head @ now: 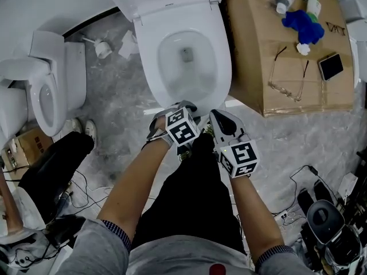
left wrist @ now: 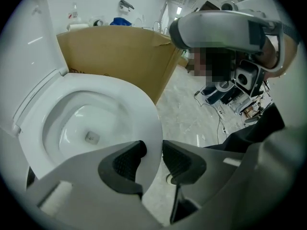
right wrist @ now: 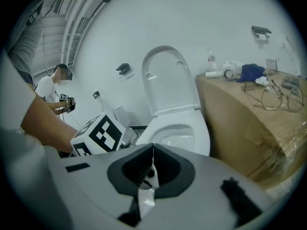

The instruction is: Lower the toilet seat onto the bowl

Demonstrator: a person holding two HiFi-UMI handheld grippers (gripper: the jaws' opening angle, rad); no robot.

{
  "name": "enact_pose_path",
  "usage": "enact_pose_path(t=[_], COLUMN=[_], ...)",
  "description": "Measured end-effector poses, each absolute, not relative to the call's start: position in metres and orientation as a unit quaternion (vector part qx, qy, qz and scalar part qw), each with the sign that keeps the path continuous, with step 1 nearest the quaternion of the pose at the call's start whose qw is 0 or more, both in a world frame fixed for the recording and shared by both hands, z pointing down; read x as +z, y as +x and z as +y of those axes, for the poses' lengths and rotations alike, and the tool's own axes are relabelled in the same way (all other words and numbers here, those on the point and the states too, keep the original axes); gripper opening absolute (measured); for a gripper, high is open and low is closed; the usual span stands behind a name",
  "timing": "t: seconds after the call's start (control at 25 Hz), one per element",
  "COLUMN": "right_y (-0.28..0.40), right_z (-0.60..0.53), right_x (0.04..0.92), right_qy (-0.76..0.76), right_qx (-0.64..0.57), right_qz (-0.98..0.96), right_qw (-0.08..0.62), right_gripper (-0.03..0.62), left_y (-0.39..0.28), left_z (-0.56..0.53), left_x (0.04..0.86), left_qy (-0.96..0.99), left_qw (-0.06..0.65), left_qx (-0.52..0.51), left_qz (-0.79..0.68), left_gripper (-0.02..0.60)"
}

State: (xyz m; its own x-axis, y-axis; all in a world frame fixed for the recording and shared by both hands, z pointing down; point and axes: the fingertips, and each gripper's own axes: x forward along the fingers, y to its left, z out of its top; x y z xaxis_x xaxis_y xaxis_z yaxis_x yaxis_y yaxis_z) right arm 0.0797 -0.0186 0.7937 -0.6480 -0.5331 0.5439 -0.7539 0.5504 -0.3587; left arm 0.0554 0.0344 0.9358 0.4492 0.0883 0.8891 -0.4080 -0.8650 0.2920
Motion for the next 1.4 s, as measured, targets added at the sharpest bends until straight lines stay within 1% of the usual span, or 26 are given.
enact_pose_path(t=[0.68,1.4], right_y=[0.090,0.106], right_z=[-0.015,-0.008], right_x=[0.823,0.825], right_qy=[0.385,0.375], right_qx=[0.309,0.307], right_qz=[-0.848,-0.851], right_qw=[0.194,0.200], right_gripper=[0.015,0.015], left_y=[0.058,0.059], left_z=[0.041,0.037], left_x=[0.995,1.008], left_qy=[0.796,0.782], left_qw=[0.261,0.269], left_qx=[0.537,0.549], left_qz=[-0.099,-0.121], left_gripper=[0.150,0.152])
